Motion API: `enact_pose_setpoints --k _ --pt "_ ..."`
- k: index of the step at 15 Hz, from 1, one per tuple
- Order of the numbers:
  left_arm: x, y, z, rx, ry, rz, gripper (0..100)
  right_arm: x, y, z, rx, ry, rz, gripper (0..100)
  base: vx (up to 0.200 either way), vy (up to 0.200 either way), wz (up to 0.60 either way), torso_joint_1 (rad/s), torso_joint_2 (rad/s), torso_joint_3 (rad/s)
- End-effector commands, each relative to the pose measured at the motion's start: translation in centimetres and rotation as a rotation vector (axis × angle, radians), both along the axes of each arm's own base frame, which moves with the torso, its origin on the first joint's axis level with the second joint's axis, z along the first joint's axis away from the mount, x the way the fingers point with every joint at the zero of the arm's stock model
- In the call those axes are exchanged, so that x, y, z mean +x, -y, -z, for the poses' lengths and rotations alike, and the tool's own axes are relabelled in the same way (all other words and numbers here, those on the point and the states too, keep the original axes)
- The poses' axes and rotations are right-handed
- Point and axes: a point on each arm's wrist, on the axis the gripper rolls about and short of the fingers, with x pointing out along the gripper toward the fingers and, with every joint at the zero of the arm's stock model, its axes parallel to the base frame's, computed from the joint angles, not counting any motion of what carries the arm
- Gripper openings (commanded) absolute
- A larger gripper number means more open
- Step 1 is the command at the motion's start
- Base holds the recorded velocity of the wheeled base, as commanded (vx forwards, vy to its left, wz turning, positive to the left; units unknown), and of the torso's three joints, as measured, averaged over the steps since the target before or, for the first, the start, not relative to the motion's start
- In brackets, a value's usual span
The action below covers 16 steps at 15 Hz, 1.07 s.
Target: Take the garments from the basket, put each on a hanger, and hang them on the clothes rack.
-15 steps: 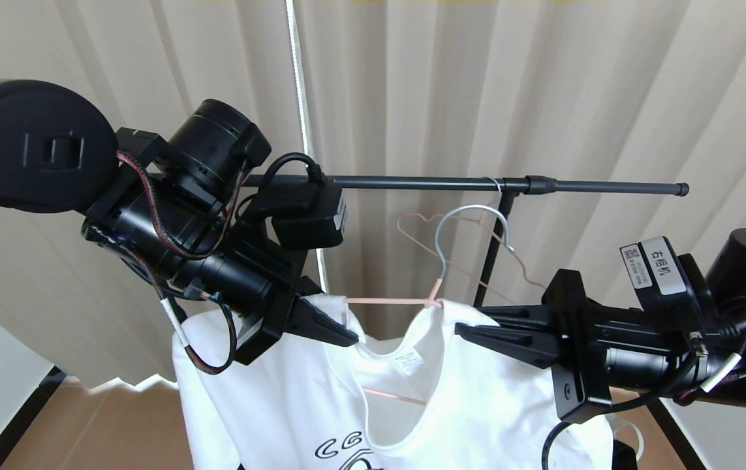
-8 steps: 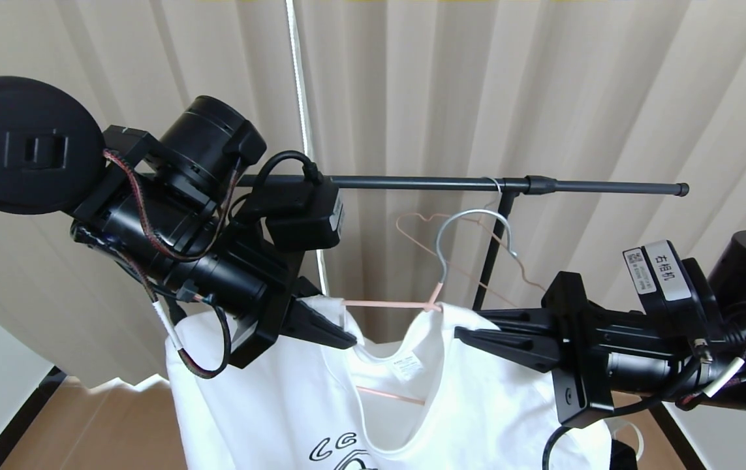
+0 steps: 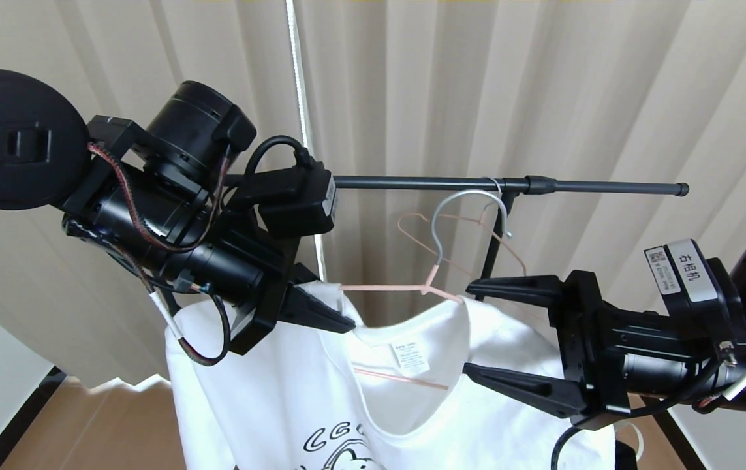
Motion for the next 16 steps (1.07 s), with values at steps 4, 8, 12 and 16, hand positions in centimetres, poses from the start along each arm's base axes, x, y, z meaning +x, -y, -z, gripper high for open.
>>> enact_pose_setpoints --k 4,8,12,16 --pt "-0.1 -1.2 -1.2 -0.012 0.076 -0.056 0 0.9 1.0 -0.7 0.014 0.023 0.055 100 0.0 0.0 0.0 0.0 0.0 0.0" --pt "-0.1 -2.1 -1.7 -0.019 0.093 -0.084 0 1.4 1.4 -0.8 0.015 0.023 0.079 100 0.0 0.0 0.0 0.0 0.0 0.0" --pt "-0.7 -3.5 -1.8 -0.031 0.116 -0.118 0 2.9 2.2 -0.2 0.002 0.003 0.131 100 0.0 0.0 0.0 0.0 0.0 0.0" --pt "-1.1 -5.4 -1.1 -0.085 0.181 -0.207 0 4.0 2.7 0.5 -0.016 -0.005 0.168 100 0.0 0.0 0.0 0.0 0.0 0.0"
